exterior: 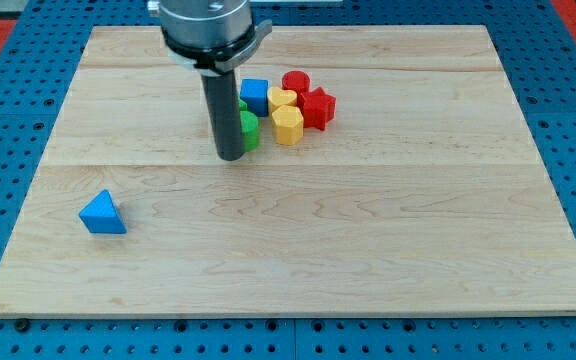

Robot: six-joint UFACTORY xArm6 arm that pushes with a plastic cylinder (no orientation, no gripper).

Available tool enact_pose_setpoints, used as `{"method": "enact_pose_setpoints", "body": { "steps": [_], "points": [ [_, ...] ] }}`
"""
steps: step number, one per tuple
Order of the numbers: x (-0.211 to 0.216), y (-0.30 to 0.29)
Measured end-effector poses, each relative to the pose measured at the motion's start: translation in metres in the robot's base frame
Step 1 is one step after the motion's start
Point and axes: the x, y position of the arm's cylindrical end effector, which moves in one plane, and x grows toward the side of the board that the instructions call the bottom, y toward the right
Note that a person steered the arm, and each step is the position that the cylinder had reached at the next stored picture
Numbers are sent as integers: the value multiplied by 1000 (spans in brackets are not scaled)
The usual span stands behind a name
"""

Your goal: Place the blue triangle near the left center

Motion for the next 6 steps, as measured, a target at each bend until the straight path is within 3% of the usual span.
{"method": "enact_pose_setpoints", "body": {
  "steps": [1, 3, 4, 6],
  "points": [
    [-5, 17],
    [105, -49],
    [115, -116],
    [80, -138]
  ]
}}
